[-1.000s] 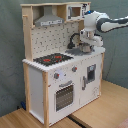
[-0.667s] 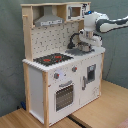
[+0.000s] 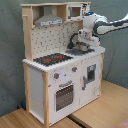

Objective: Play with the kitchen

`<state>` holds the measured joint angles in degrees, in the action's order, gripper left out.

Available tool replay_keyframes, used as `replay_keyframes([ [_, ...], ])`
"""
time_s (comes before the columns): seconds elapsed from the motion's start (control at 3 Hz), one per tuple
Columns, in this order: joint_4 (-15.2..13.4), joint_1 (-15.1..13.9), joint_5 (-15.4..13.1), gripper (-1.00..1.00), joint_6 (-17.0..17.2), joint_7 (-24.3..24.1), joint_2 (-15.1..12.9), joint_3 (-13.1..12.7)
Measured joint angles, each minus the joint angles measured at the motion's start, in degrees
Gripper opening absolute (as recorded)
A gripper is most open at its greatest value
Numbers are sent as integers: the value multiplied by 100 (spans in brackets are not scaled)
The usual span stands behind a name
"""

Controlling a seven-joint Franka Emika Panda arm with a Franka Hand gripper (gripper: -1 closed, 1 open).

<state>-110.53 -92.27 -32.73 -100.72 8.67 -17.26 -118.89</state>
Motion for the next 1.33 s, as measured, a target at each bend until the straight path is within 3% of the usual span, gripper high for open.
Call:
replay_keyframes([
  [0.67, 3, 2, 266, -100, -755, 657, 557, 399],
  [1.33, 20, 1, 1006, -100, -1126, 1115, 1203, 598],
])
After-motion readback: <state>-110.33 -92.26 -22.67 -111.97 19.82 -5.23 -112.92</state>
